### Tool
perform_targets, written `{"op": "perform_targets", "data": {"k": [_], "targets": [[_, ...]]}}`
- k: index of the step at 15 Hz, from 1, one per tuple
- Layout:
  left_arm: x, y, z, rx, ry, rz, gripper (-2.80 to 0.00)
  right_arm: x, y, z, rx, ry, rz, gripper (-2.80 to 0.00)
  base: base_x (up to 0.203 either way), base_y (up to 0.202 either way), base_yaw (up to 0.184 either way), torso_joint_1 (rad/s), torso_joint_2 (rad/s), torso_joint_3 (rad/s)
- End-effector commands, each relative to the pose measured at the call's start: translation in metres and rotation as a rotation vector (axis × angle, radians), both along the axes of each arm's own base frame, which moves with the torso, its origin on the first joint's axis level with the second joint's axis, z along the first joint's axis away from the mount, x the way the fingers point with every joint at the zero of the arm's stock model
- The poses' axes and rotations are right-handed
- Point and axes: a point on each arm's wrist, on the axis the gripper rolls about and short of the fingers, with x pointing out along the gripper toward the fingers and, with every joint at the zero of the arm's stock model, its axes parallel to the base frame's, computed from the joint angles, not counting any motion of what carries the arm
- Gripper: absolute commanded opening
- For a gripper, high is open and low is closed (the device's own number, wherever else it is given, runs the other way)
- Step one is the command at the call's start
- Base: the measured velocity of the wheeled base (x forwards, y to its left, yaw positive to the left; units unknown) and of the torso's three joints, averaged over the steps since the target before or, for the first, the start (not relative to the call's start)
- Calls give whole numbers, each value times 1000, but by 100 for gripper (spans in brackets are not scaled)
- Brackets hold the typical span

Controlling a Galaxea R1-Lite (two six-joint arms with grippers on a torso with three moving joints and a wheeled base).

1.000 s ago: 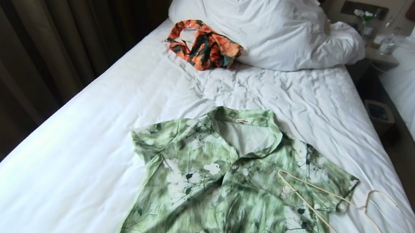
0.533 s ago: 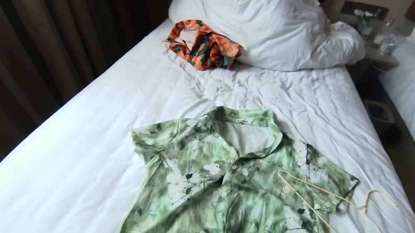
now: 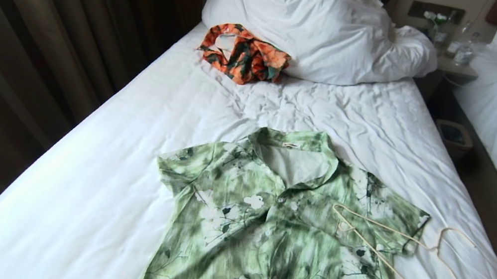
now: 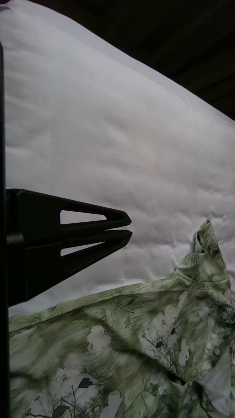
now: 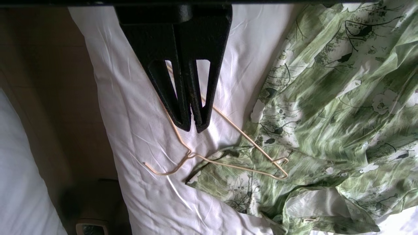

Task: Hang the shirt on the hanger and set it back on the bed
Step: Lift the shirt and hanger

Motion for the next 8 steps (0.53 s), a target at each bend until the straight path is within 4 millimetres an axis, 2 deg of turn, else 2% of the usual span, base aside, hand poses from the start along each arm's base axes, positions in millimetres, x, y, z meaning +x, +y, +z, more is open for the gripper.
{"op": "perform_targets", "data": {"k": [1, 4, 6, 8], "targets": [[0, 0, 0, -1, 0, 1, -280, 19, 0, 25, 11, 96, -2, -280, 0, 0, 0, 0, 0, 0], [0, 0, 0, 0, -1, 1, -280, 55, 0, 56, 123, 214, -9, -280, 0, 0, 0, 0, 0, 0], [0, 0, 0, 0, 0, 1, -280, 93, -1, 68, 212, 335, -31, -280, 0, 0, 0, 0, 0, 0], [0, 0, 0, -1, 0, 1, -280, 137, -2, 72, 279, 461, -57, -280, 0, 0, 0, 0, 0, 0]]}}
